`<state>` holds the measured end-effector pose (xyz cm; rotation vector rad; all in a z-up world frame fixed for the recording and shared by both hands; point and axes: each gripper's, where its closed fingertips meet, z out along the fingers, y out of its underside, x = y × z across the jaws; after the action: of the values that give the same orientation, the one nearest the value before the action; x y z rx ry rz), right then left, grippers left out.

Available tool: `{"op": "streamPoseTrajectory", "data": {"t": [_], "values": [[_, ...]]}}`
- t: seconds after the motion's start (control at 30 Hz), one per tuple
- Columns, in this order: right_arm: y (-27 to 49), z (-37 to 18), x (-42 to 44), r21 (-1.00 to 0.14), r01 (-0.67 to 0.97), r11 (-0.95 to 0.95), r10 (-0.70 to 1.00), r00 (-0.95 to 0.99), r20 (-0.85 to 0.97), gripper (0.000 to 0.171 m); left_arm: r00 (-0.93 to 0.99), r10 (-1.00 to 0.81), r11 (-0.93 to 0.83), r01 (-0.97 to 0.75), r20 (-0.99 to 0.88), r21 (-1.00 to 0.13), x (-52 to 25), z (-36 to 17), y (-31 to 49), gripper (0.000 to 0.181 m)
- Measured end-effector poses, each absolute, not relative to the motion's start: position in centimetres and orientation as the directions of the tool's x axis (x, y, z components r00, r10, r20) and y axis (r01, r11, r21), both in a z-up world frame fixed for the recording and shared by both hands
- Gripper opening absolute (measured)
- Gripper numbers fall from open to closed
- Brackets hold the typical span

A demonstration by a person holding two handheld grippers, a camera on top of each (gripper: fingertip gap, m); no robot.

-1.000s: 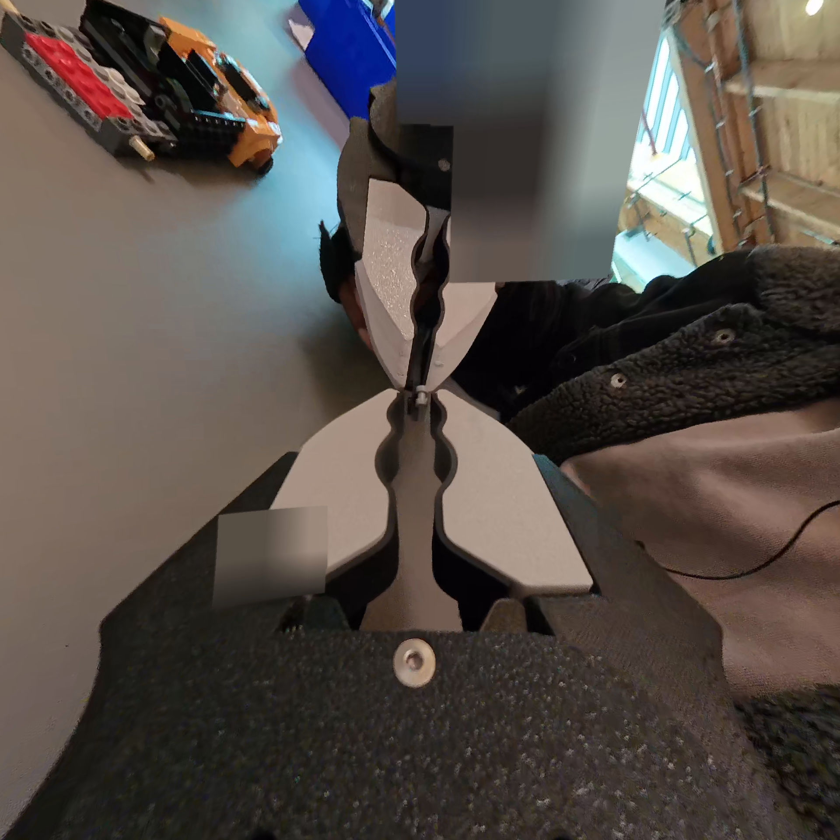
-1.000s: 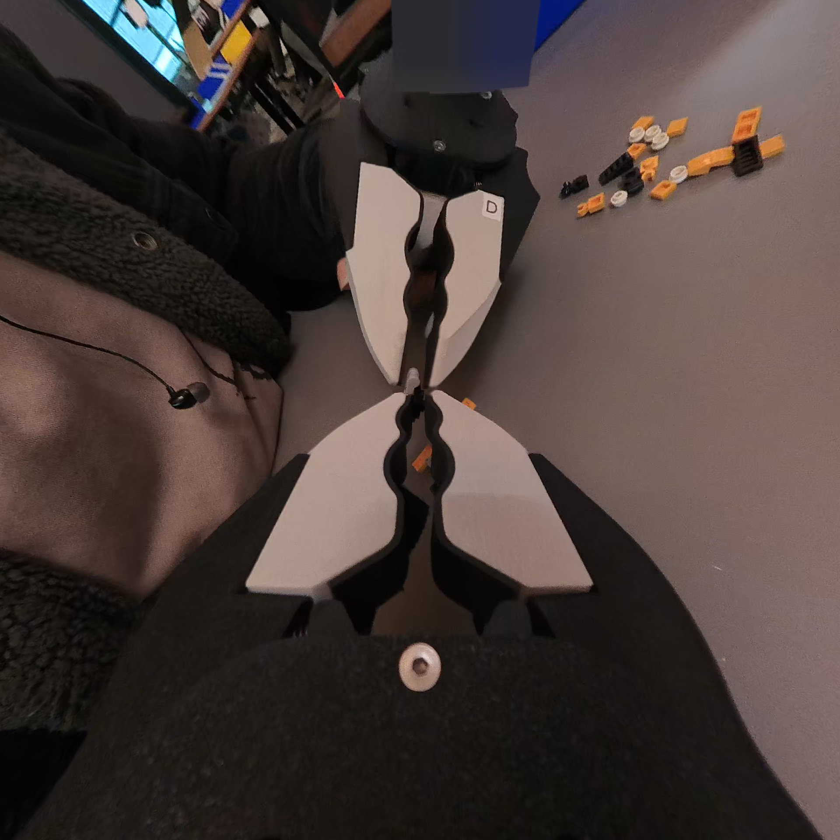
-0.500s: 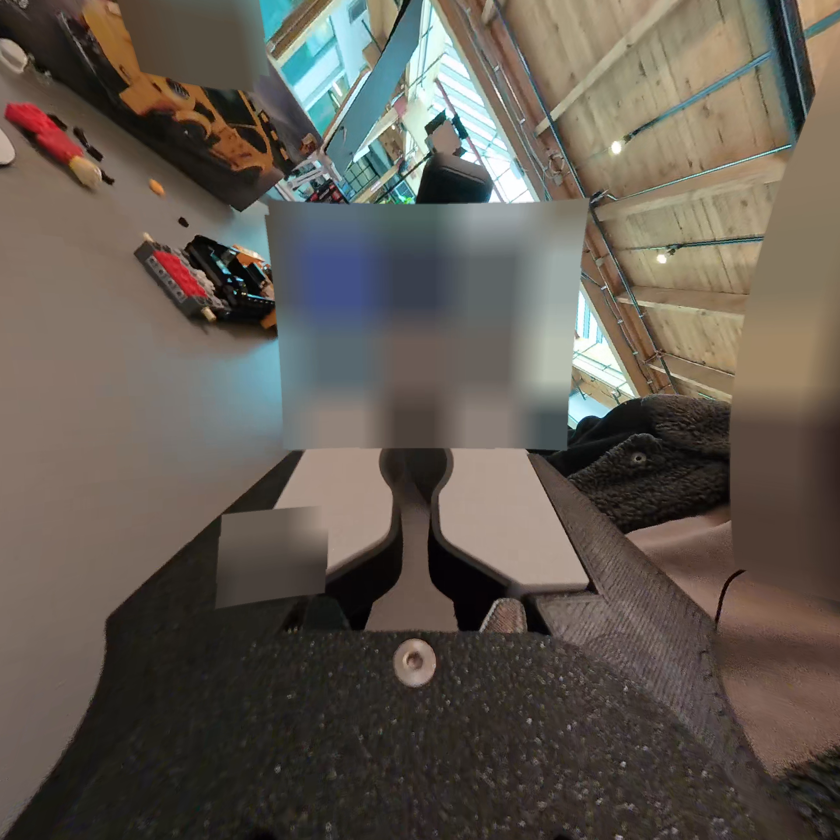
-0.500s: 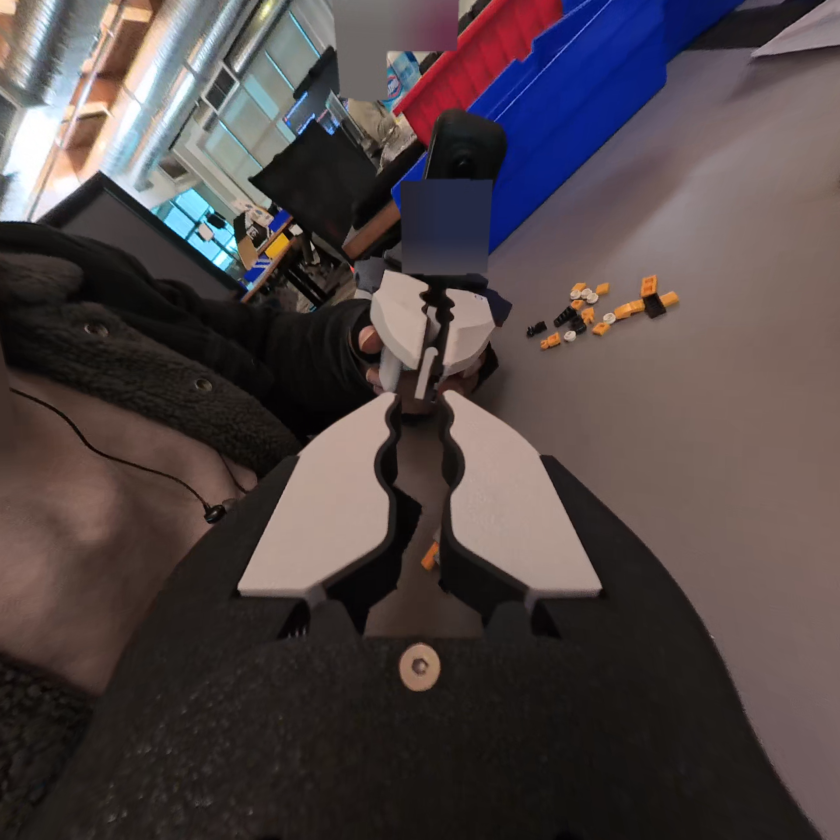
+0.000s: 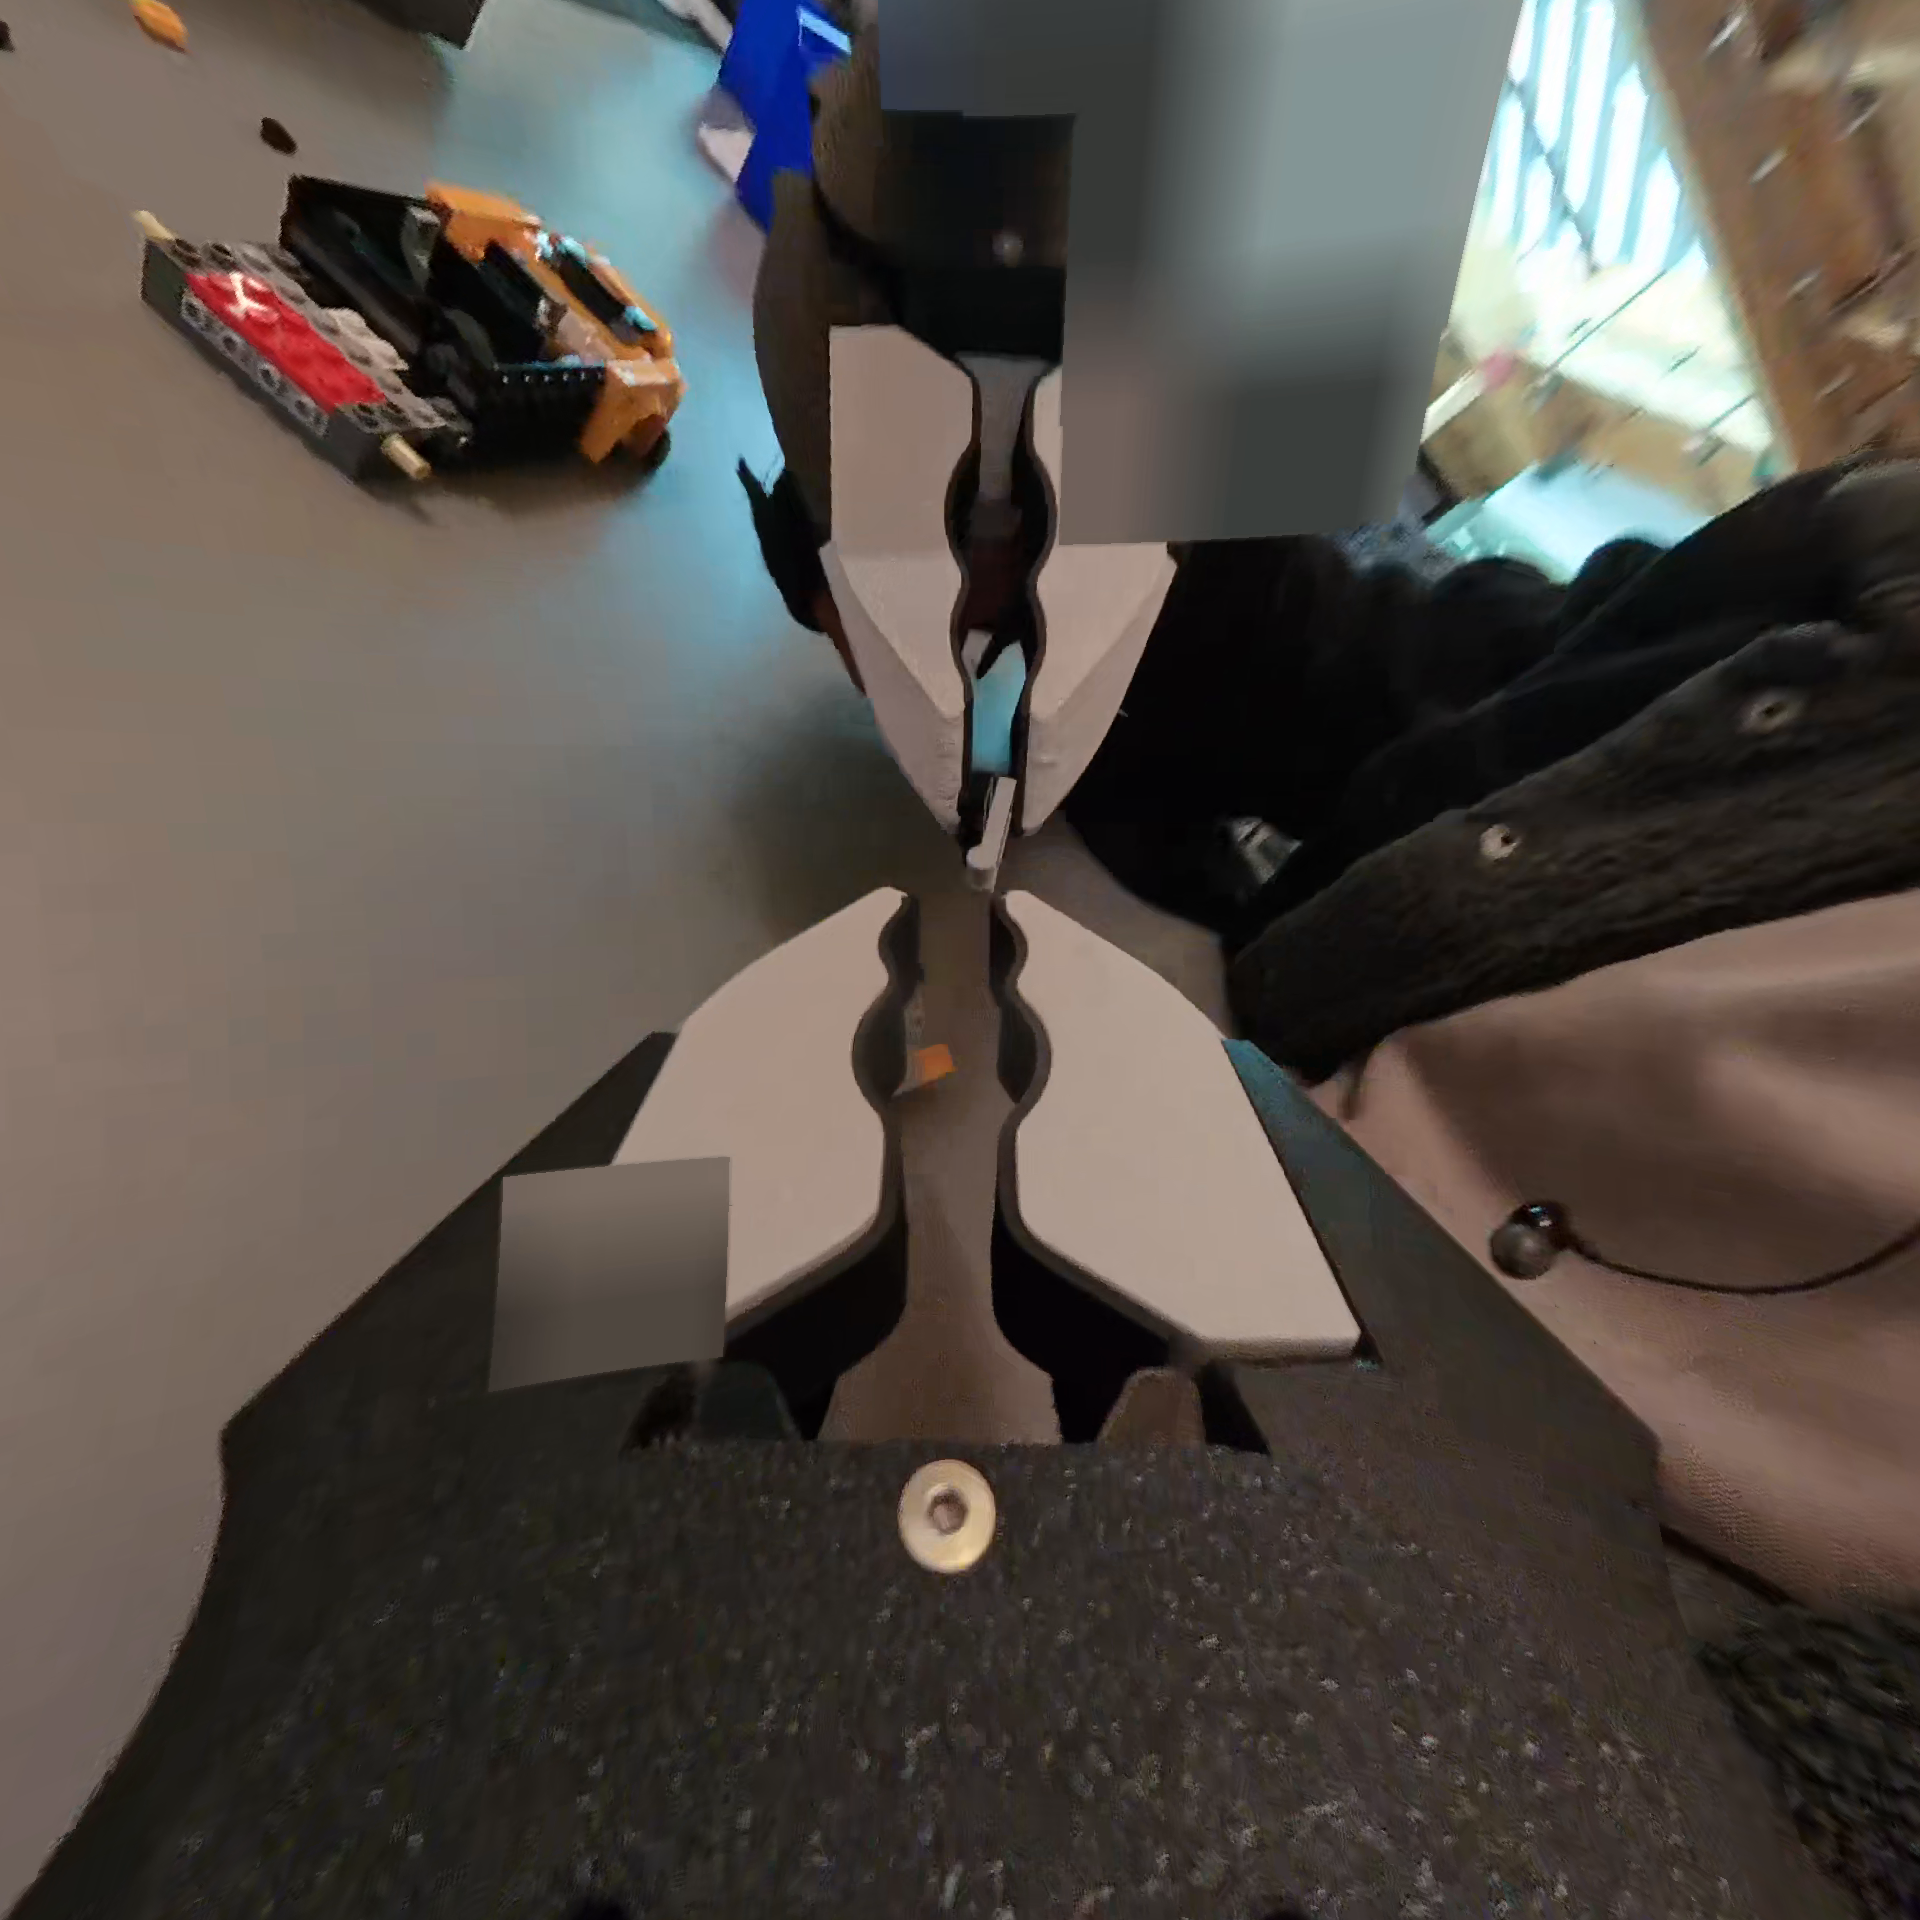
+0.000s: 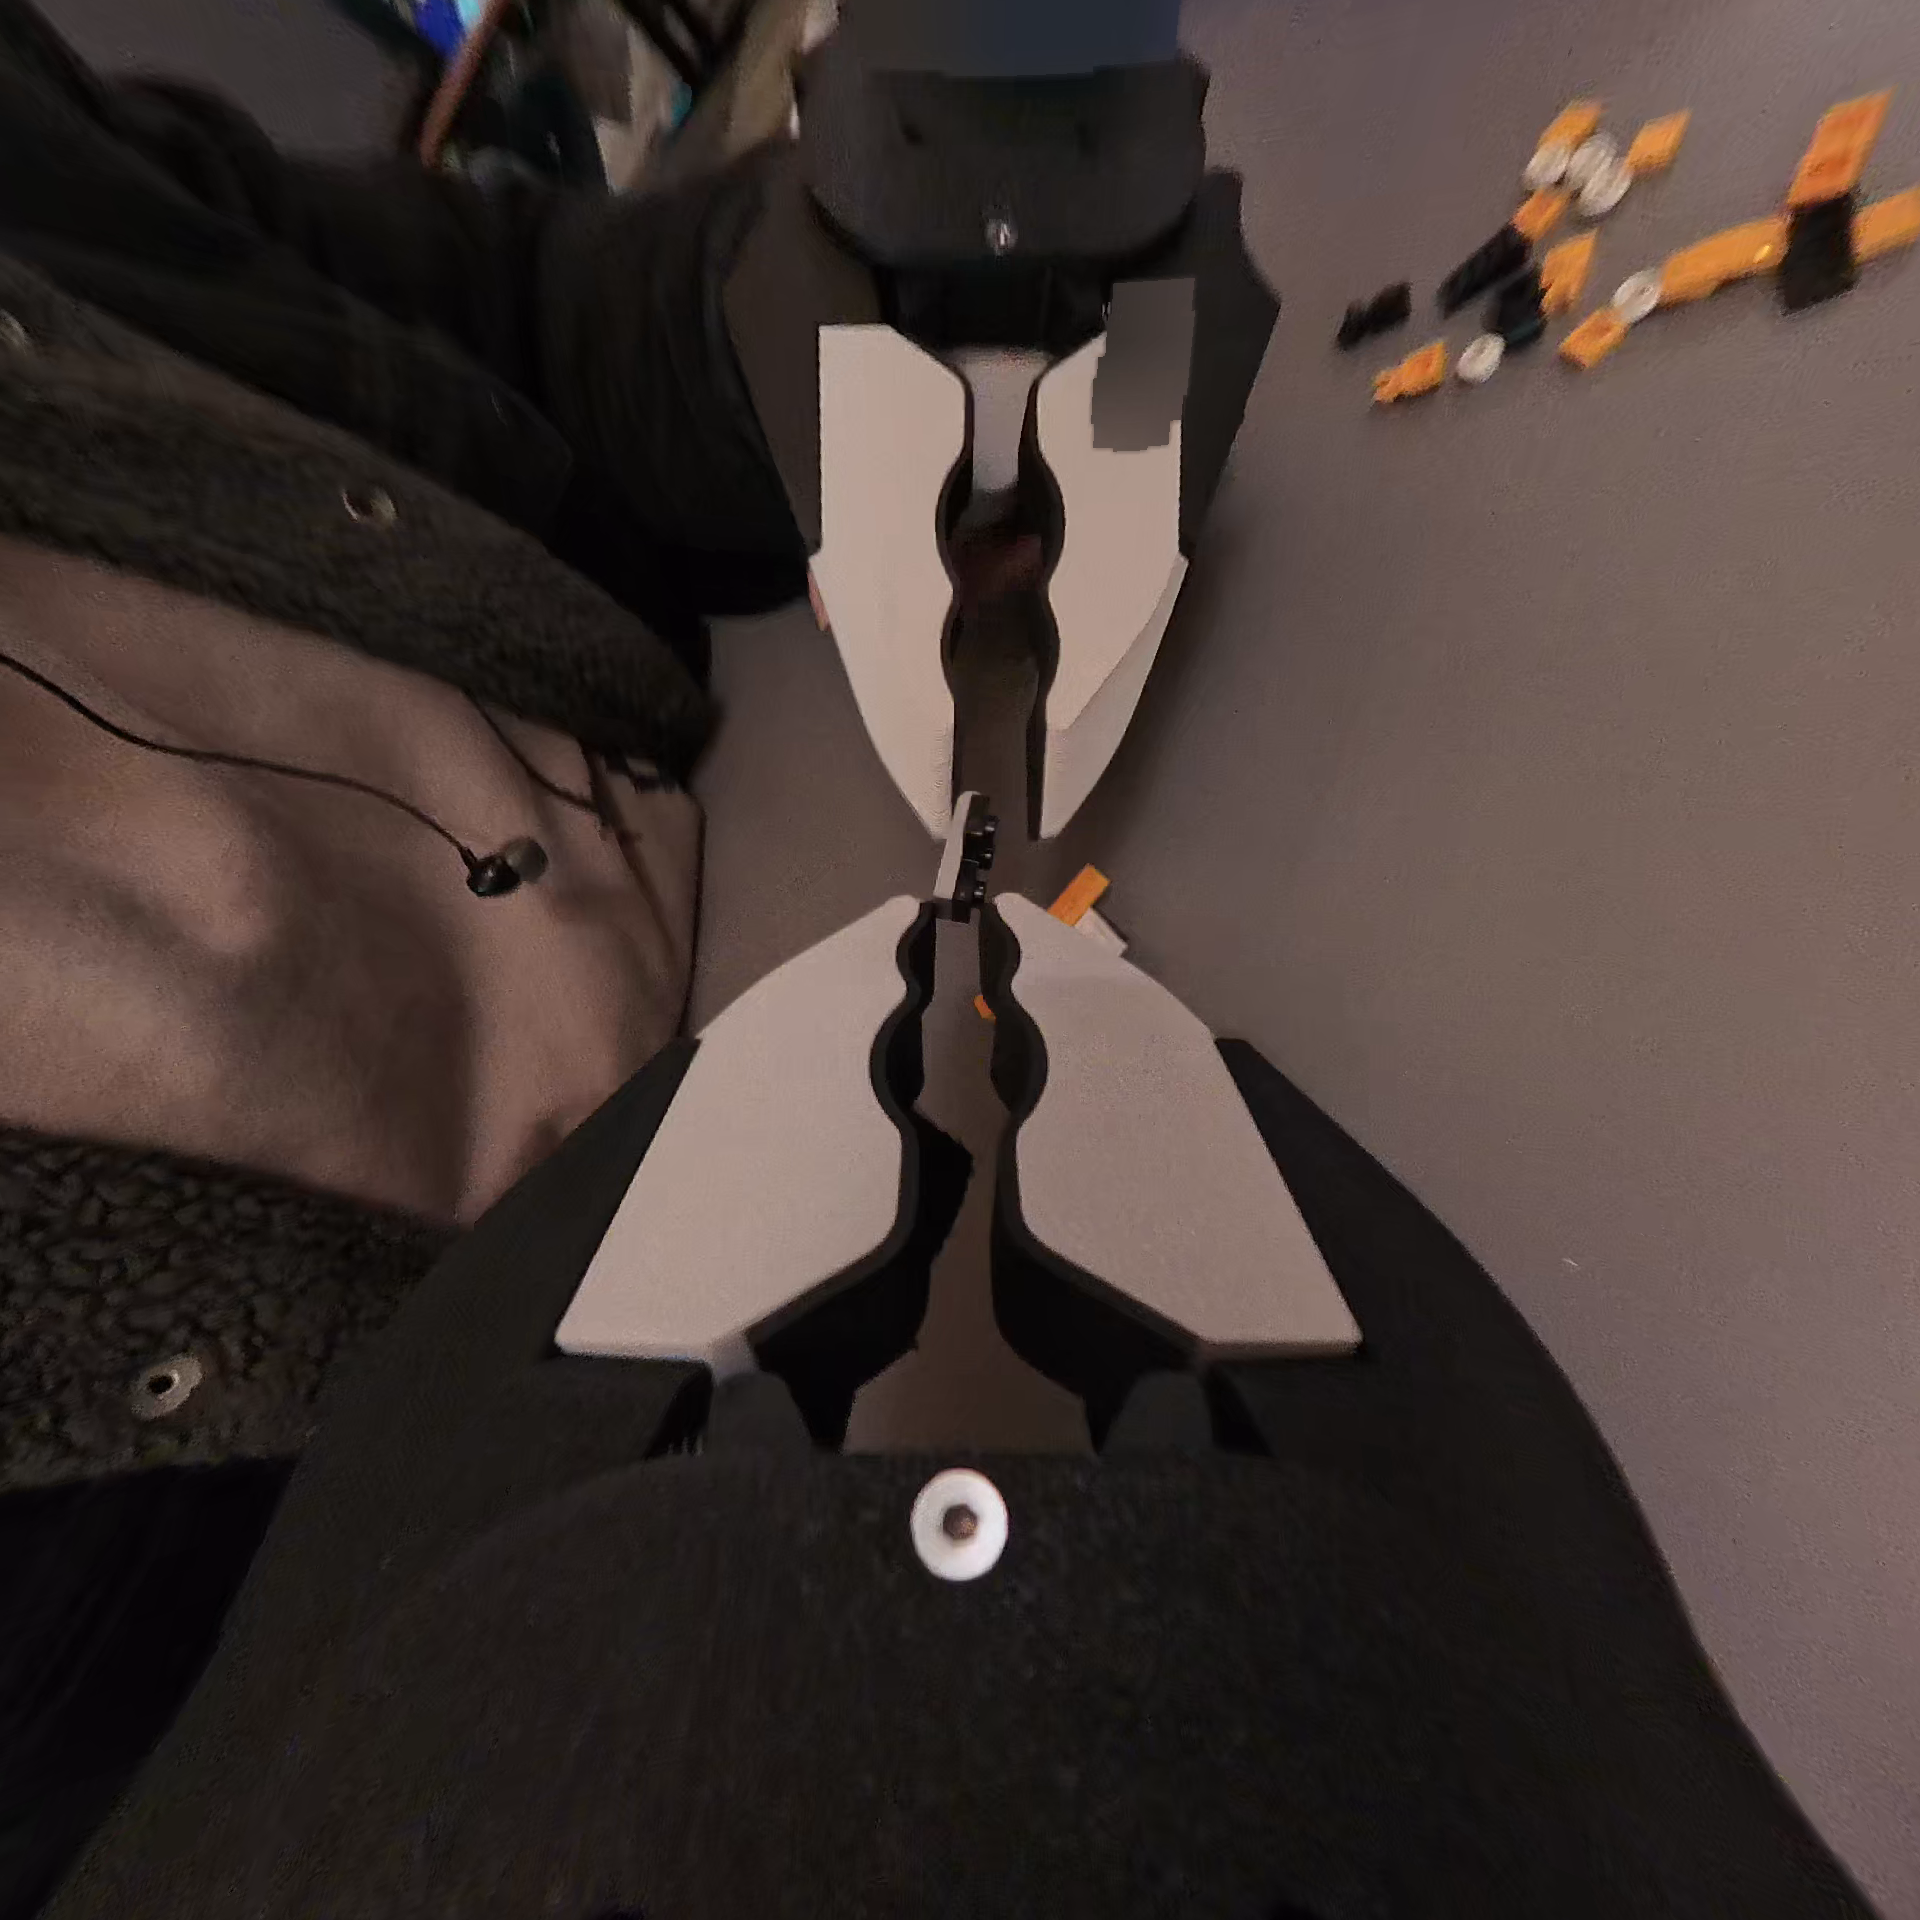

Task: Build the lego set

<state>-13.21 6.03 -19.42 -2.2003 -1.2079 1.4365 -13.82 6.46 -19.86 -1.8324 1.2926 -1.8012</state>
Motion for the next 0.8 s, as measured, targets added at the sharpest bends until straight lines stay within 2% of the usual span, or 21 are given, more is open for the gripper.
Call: {"op": "streamPoseTrajectory", "data": {"t": [0.23, 0.8], "values": [[5.8, -20.3, -13.3, -0.488, 0.638, -0.596, 0.725, 0.168, -0.667, 0.008, -0.157, -0.73, -0.547, -0.449, 0.665, -0.706, -13.8, -20.5, 5.7, 0.004], [7.2, -19.6, -13.4, -0.535, 0.504, -0.678, 0.685, 0.172, -0.708, 0.006, -0.143, -0.595, -0.69, -0.413, 0.79, -0.595, -13.7, -20.1, 6.3, 0.004]]}}
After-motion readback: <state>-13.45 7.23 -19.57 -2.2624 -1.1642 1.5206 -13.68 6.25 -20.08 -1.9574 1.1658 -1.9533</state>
